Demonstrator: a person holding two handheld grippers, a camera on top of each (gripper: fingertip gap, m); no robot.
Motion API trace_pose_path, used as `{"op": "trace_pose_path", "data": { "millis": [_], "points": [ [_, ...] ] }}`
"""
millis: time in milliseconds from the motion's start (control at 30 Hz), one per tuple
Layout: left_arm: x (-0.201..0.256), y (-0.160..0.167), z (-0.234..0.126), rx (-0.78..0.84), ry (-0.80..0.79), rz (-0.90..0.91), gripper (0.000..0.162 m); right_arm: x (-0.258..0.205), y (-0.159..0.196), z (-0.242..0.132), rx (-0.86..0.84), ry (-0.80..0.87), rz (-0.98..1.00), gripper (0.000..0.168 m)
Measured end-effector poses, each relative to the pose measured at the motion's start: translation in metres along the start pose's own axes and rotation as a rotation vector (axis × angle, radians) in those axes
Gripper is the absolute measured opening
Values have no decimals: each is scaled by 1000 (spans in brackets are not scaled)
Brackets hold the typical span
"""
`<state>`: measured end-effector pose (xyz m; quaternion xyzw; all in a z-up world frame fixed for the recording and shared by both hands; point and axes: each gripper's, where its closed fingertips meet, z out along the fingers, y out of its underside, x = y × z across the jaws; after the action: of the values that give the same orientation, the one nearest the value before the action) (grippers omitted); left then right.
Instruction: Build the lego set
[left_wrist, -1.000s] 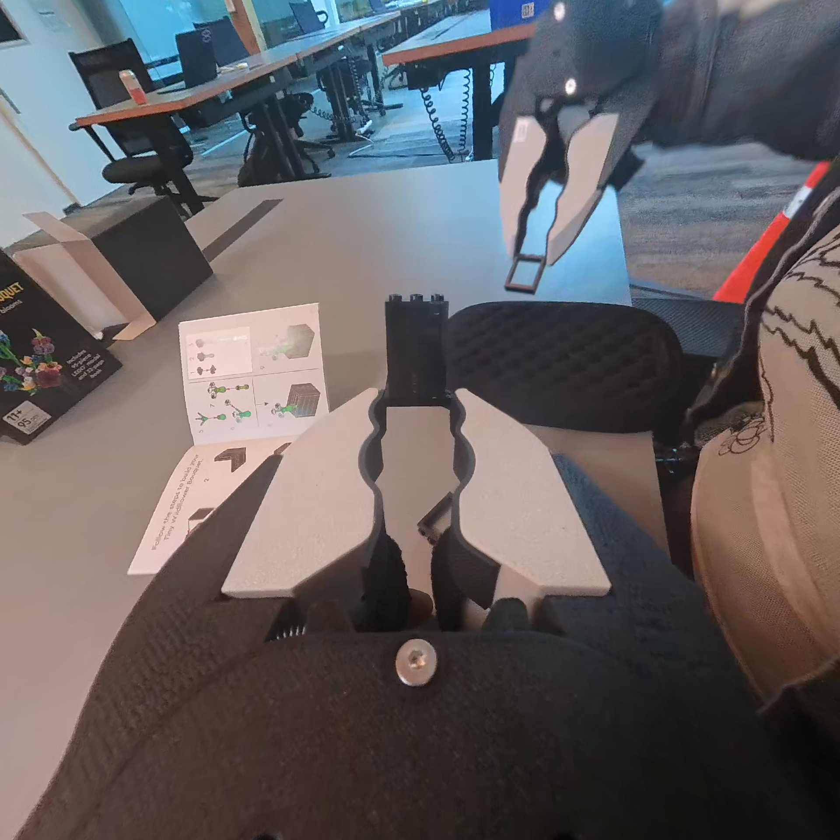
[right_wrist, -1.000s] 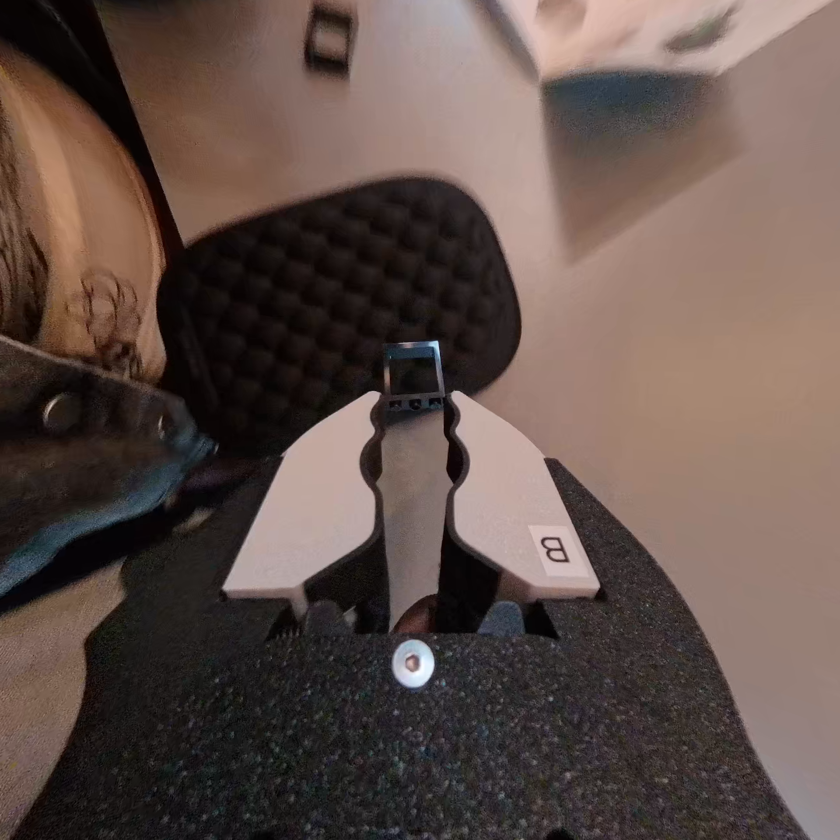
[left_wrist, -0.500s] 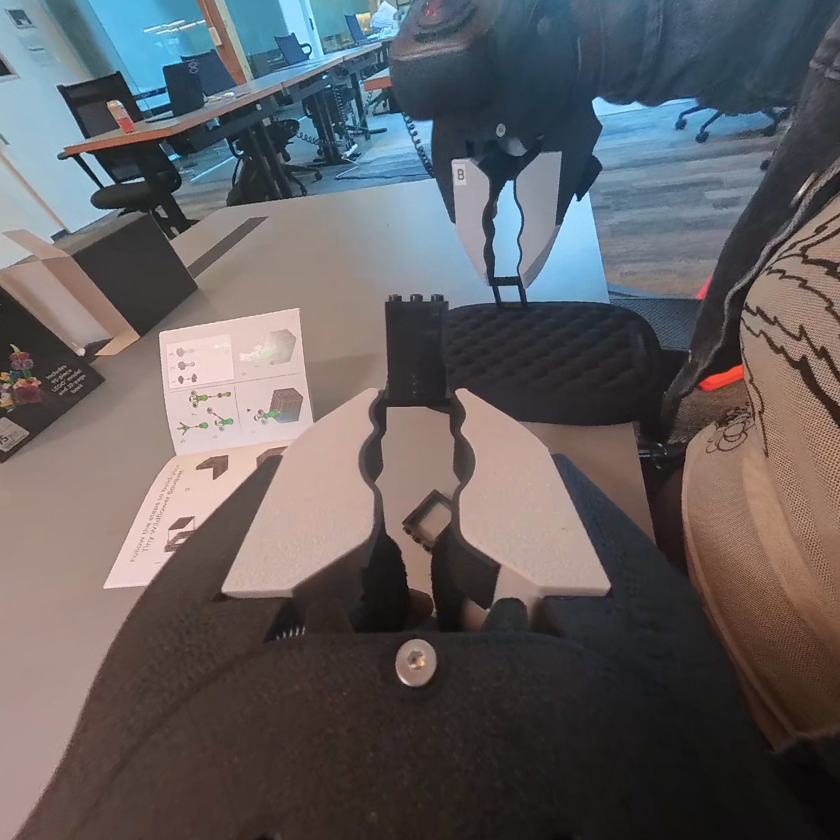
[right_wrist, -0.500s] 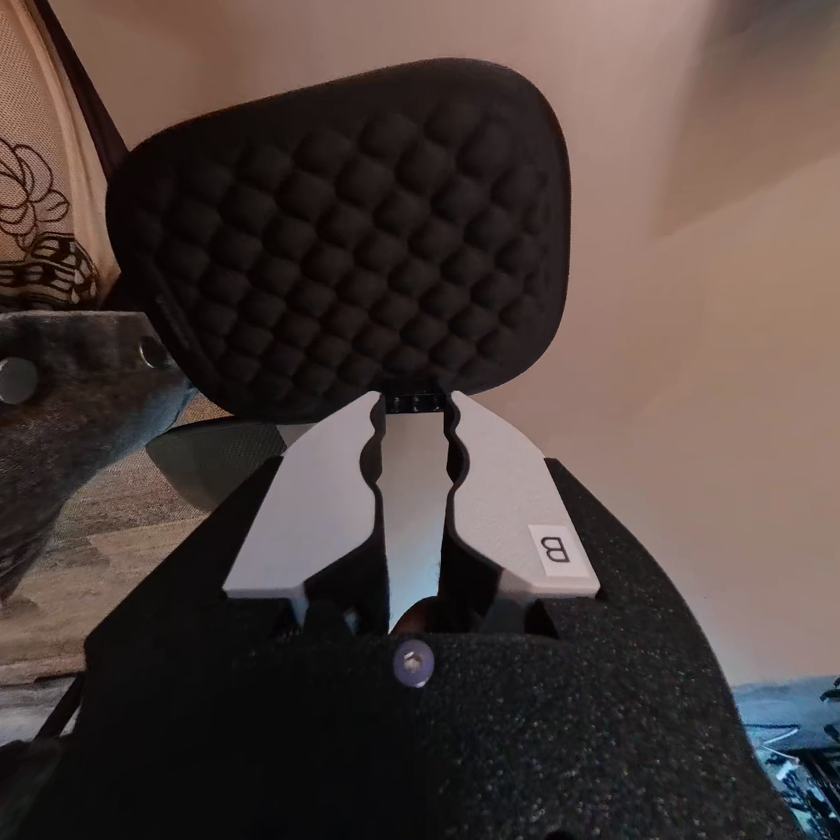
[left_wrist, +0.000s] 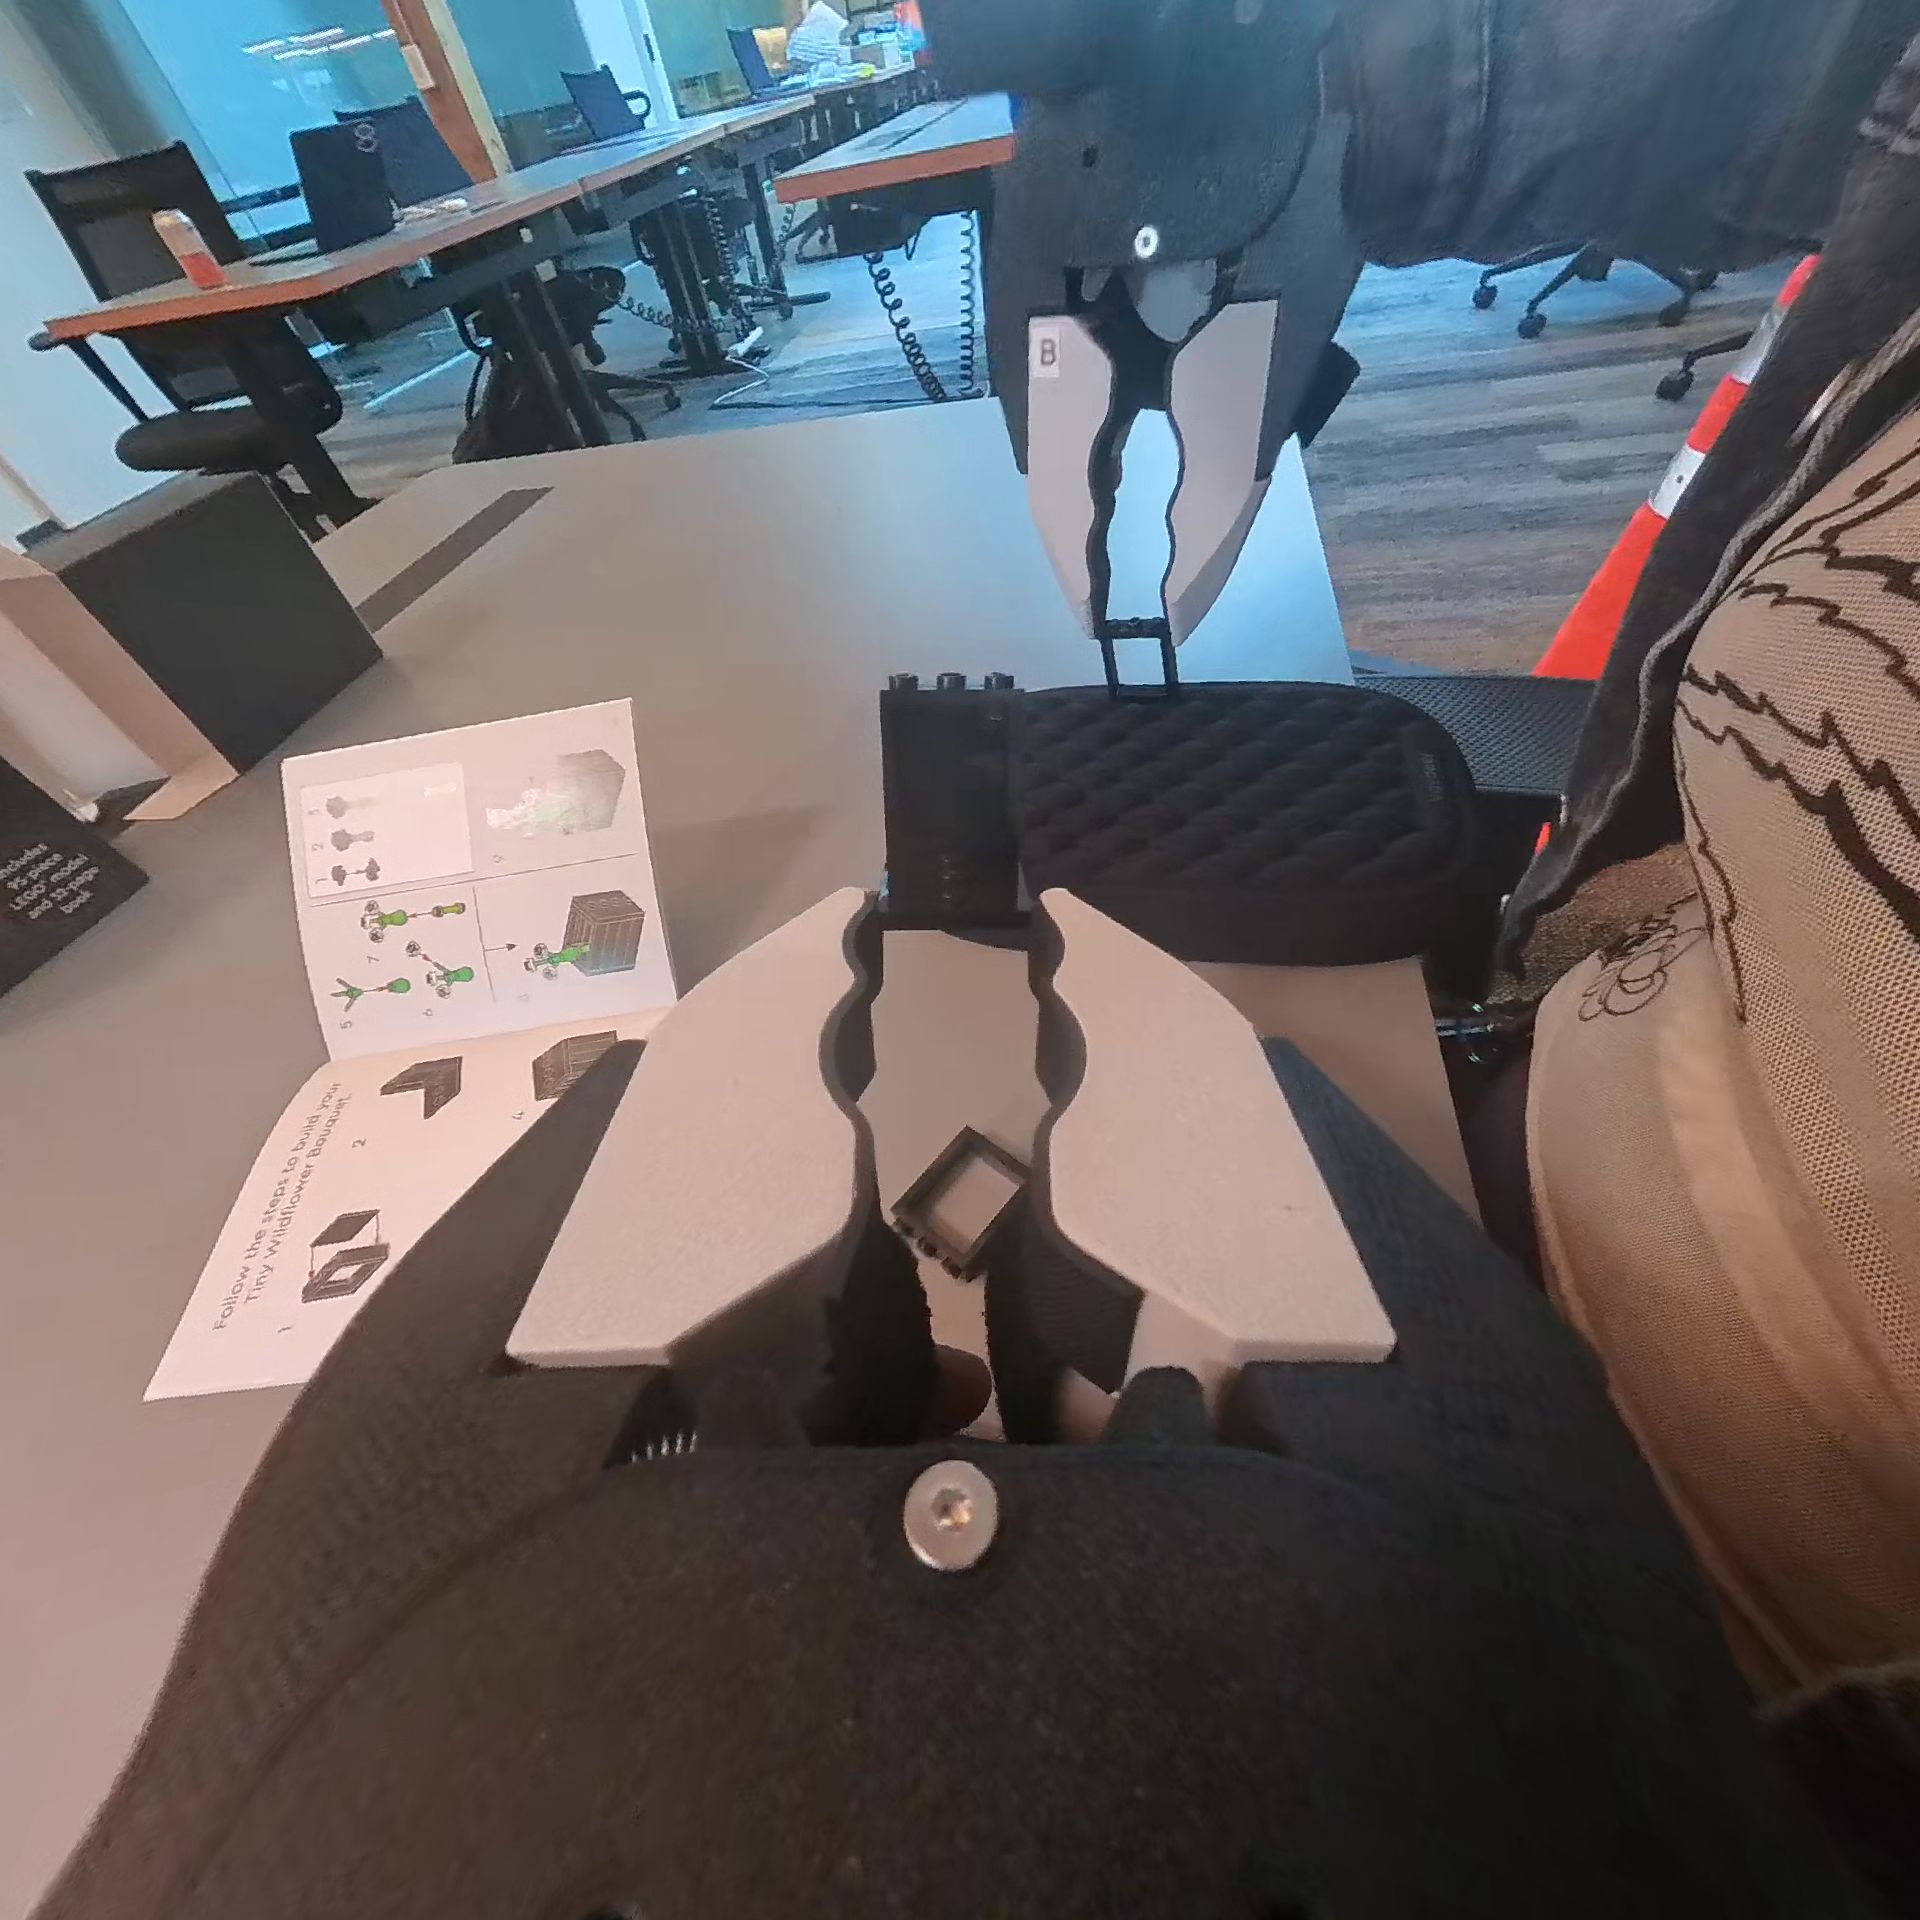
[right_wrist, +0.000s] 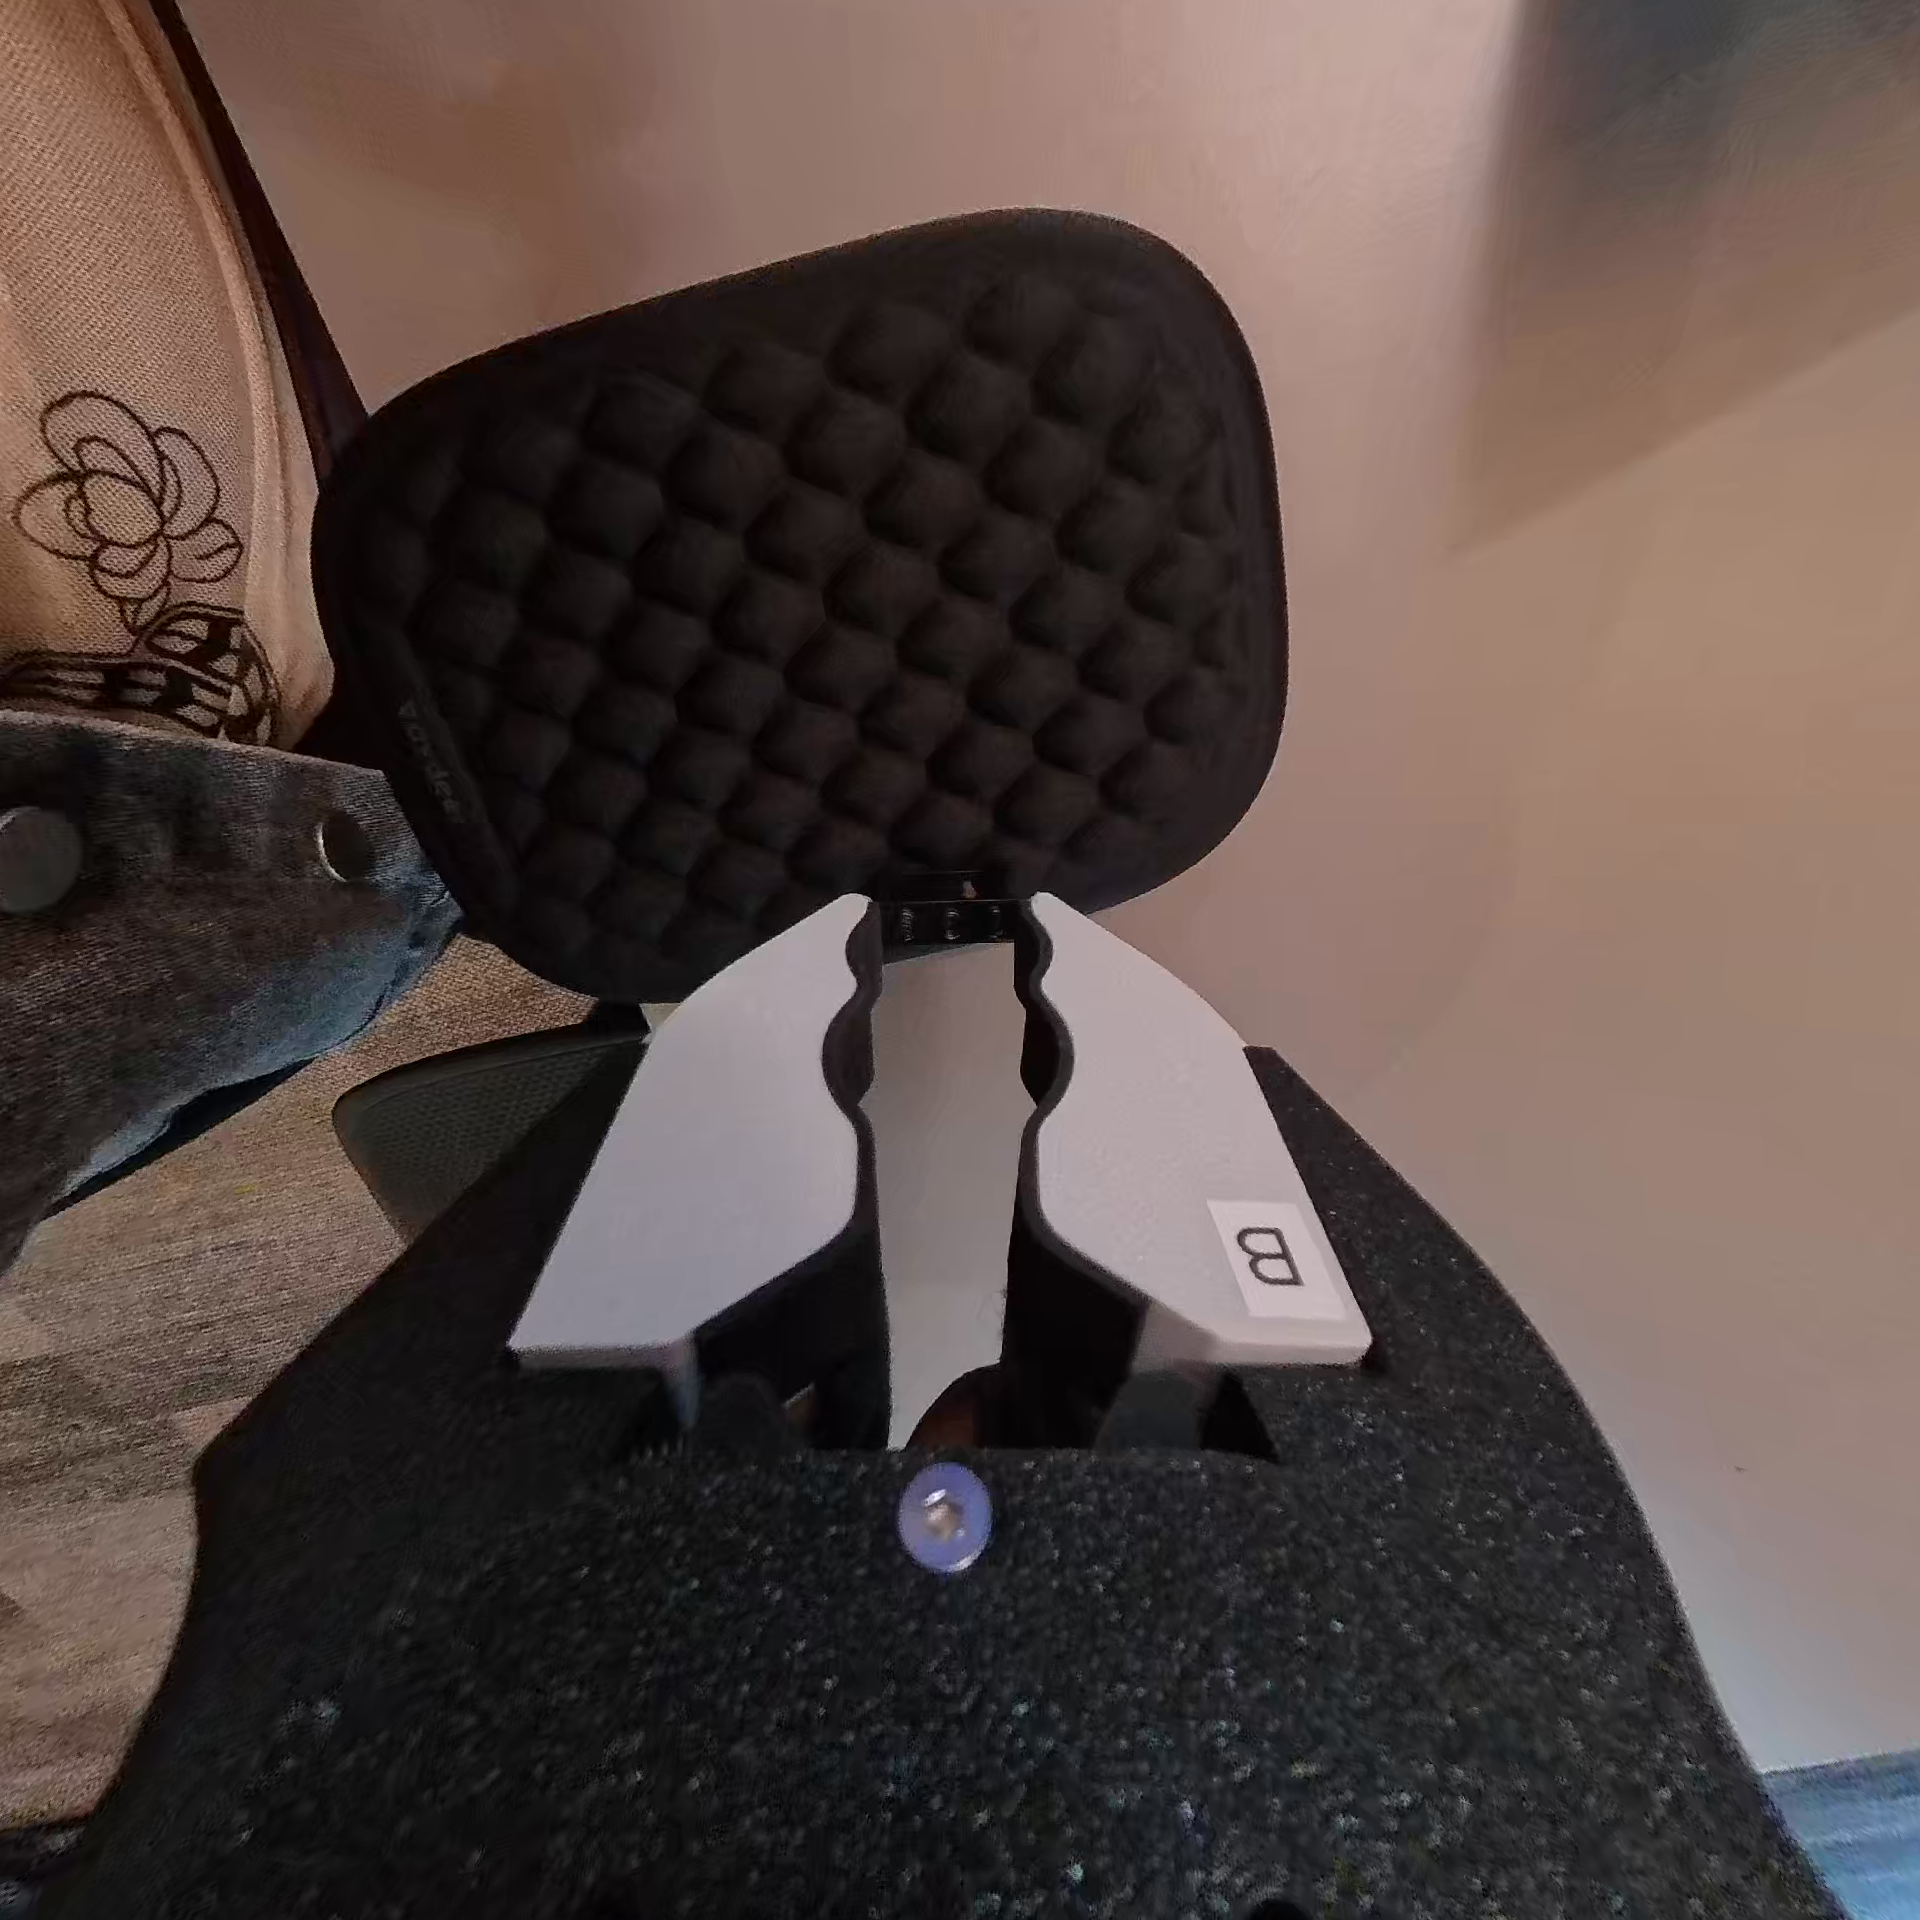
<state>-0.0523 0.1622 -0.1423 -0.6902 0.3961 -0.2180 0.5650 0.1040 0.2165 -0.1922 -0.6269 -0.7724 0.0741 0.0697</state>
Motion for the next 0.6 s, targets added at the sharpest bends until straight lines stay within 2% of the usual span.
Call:
{"op": "trace_pose_path", "data": {
  "millis": [100,167,300,367,433,600],
  "points": [
    [1,0,4,-1,19,-24,27,3,-6,-5,57,29,-32,23],
    [1,4,8,-36,40,-58,27,6,-24,-22,157,37,-52,23],
    [5,-2,15,-34,125,-148,27,5,-91,-82,451,33,-158,23],
    [3,-1,19,-47,131,-170,27,-4,-120,-103,534,-4,-225,23],
    [3,3,21,-79,119,-158,27,-11,-139,-107,532,-38,-285,24],
    [4,0,21,-69,62,-65,27,-12,-157,-75,437,-65,-361,24]
  ]
}}
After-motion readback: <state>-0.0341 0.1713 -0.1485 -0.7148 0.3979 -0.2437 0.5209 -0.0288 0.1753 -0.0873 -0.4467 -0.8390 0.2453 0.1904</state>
